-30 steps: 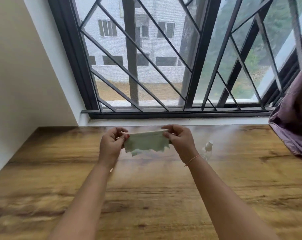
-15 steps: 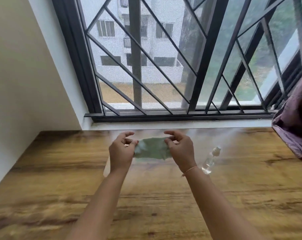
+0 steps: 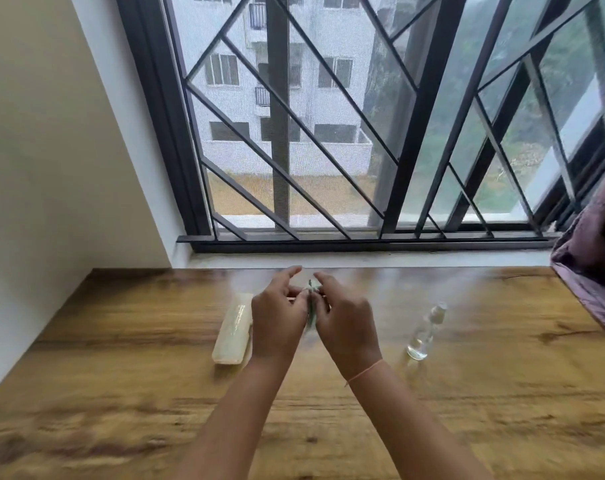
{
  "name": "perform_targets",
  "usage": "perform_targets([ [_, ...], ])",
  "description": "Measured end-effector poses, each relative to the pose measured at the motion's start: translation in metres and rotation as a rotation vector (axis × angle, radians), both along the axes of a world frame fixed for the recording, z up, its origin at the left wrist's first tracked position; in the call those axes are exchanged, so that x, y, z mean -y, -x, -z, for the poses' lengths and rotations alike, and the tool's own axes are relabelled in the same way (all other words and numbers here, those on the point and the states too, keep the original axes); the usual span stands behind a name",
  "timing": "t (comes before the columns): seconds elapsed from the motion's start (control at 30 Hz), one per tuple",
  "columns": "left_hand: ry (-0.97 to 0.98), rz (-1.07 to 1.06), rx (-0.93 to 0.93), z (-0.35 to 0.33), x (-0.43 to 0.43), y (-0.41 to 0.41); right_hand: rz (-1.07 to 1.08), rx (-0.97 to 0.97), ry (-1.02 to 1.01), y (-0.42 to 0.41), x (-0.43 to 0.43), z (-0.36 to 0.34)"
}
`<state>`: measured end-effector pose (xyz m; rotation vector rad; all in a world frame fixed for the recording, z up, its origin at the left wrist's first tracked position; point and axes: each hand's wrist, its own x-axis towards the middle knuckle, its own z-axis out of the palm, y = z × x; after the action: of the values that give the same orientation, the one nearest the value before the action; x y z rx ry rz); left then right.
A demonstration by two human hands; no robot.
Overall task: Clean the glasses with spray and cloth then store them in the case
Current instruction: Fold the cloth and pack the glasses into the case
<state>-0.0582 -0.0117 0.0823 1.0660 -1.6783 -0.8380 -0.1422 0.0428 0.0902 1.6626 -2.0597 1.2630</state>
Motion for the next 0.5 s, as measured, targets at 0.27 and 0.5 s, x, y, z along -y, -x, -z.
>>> perform_targets([
  [0.27,0.039,0.029,0.003,-0.012,-0.006,-0.001,-0.025,0.047,0.037,-0.006,0.0,-0.003],
  [0.5,-0.058,0.061,-0.093,-0.02,-0.005,0.005,-0.056,0.241,0.049,0.003,-0.003,-0.002],
])
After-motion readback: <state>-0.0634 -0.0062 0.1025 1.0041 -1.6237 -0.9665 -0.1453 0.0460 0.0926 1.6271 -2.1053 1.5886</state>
